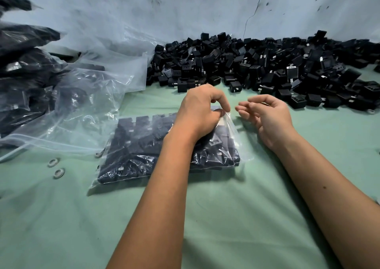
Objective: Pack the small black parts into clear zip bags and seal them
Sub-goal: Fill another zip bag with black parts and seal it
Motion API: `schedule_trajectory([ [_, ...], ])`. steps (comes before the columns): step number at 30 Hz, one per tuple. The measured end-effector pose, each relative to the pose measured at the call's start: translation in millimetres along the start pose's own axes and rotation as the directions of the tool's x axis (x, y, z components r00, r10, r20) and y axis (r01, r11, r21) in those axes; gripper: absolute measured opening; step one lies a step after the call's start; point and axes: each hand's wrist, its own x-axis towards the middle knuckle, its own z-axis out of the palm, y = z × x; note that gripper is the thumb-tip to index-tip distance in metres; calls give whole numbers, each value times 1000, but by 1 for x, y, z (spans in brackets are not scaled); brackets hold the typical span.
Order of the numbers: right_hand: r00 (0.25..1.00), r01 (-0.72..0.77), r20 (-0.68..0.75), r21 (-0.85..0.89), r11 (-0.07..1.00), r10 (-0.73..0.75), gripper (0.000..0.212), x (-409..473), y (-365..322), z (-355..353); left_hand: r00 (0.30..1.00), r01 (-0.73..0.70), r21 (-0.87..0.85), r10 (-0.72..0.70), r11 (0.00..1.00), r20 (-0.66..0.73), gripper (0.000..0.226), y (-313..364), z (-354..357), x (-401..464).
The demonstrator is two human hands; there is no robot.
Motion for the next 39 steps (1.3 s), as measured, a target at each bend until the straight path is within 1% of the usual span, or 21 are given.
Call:
schedule_trajectory([
  [2, 997, 18, -67, -134, 991, -27, 15, 7, 4, 2, 1000, 12, -1, -12, 1000, 6, 27, -1, 0, 0],
  [4, 992, 40, -90, -410, 911, -84, 24, 15, 9, 7, 1000, 22, -6, -22, 1000, 9, 26, 0, -1, 0],
  [5, 983, 90, -72, -605, 791, -167, 32, 21, 10, 10, 1000, 22, -7, -22, 1000, 11, 25, 0, 0, -1],
  [6, 966, 158, -9, -768, 621, -257, 40, 26, 10, 13, 1000, 21, -8, -21, 1000, 12, 25, 1, 0, -1],
  [7, 943, 229, 79, -860, 457, -324, 45, 32, 9, 19, 1000, 19, -6, -19, 1000, 9, 25, 1, -1, -1],
  [9, 917, 323, 237, -913, 249, -321, 51, 45, 9, 28, 1000, 13, -6, -13, 1000, 2, 25, 1, -1, -1],
  [12, 931, 331, 333, -943, -40, -148, 57, 63, 11, 34, 1000, 3, -4, -3, 1000, -5, 23, 0, -1, -1],
  [14, 942, 323, 332, -937, -131, -54, 58, 69, 14, 34, 1000, -2, -3, 2, 1000, -9, 23, 0, -1, -1],
  [17, 928, 364, 371, -924, -121, -45, 52, 69, 16, 32, 1000, -4, -3, 3, 1000, -12, 24, 0, -1, -1],
  [19, 903, 393, 383, -919, 14, -197, 39, 66, 17, 28, 1000, -1, 0, 1, 1000, -12, 23, 0, -1, -1],
  [21, 866, 397, 314, -905, 154, -389, 28, 62, 18, 22, 1000, 5, -1, -5, 1000, -9, 23, 0, -1, -2],
  [23, 802, 394, 281, -912, 113, -526, 29, 59, 18, 19, 1000, 10, 0, -10, 1000, -9, 23, 1, -2, -2],
  [24, 803, 383, 289, -920, 79, -520, 34, 59, 18, 19, 1000, 9, 3, -8, 1000, -6, 23, 2, -2, -2],
  [25, 840, 368, 309, -928, 50, -446, 42, 60, 19, 20, 1000, 4, 8, -4, 1000, -4, 22, 2, -2, -2],
  [27, 915, 349, 352, -936, -50, -195, 57, 65, 19, 22, 1000, -1, 12, 1, 1000, -3, 21, 2, -2, -2],
  [29, 921, 378, 389, -912, -161, -36, 53, 70, 18, 24, 1000, 2, 8, -2, 1000, -6, 22, 2, -2, -2],
  [31, 893, 432, 443, -894, -120, -83, 42, 70, 19, 24, 1000, 4, 7, -3, 1000, -7, 22, 2, -2, -2],
  [33, 860, 453, 442, -891, -18, -255, 35, 65, 22, 22, 1000, 6, 10, -6, 1000, 0, 22, 1, -2, -1],
  [35, 835, 396, 367, -918, -16, -409, 36, 62, 25, 20, 1000, 4, 15, -4, 1000, 4, 22, 1, -2, -1],
  [36, 841, 344, 326, -938, -39, -431, 39, 62, 25, 21, 1000, 2, 17, -2, 1000, 4, 23, 2, -2, -2],
  [39, 930, 255, 274, -961, -108, -244, 44, 67, 21, 23, 1000, -11, 21, 11, 1000, 3, 24, 2, -2, -2],
])
